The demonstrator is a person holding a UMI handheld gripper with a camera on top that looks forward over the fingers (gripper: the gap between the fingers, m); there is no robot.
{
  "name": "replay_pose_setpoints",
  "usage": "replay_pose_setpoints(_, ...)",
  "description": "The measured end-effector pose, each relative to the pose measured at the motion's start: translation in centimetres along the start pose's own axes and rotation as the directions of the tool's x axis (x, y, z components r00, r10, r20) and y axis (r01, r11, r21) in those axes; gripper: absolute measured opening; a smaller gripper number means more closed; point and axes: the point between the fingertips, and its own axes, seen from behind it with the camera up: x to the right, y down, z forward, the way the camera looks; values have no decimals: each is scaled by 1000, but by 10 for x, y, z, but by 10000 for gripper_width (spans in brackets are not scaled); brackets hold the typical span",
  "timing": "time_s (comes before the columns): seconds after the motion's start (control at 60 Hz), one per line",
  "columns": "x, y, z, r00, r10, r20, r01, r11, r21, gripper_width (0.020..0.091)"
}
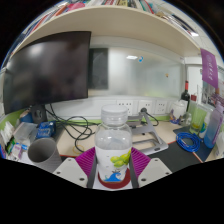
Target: Pour water
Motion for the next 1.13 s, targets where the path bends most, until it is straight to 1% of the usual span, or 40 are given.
replay_pose_setpoints(0.033,-1,4,-2,1000,5,4,-5,1000,-26,535)
replay_pose_setpoints(0.05,-2,6,-3,1000,3,9,-3,999,-39,557)
replay_pose_setpoints(0.1,-4,8,-7,1000,5,23,-4,998,-61,660)
replay_pose_setpoints(0.15,-8,4,-12,999,17,39,-14,998,-61,747)
replay_pose_setpoints(0.167,-8,4,-14,999,18,43,-15,998,-64,771)
replay_pose_setpoints(0.2,-8,5,-20,999,11,47,-8,997,-73,795)
replay_pose_setpoints(0.317,-4,16,-52,1000,-6,30,10,991,-134,790)
replay_pose_setpoints(0.45,-3,39,-116,999,-33,33,40,965,-258,789)
replay_pose_setpoints(0.583,-9,35,-184,999,-45,11,46,944,-326,783)
replay_pose_setpoints(0.733,-29,12,-243,999,-31,8,32,945,-326,789)
replay_pose_setpoints(0.85,-47,-5,-281,1000,-27,15,31,953,-302,789)
replay_pose_setpoints(0.967,-56,-12,-309,1000,-25,8,26,952,-305,788)
replay_pose_setpoints(1.133,-60,-19,-326,999,-42,-20,34,958,-284,772)
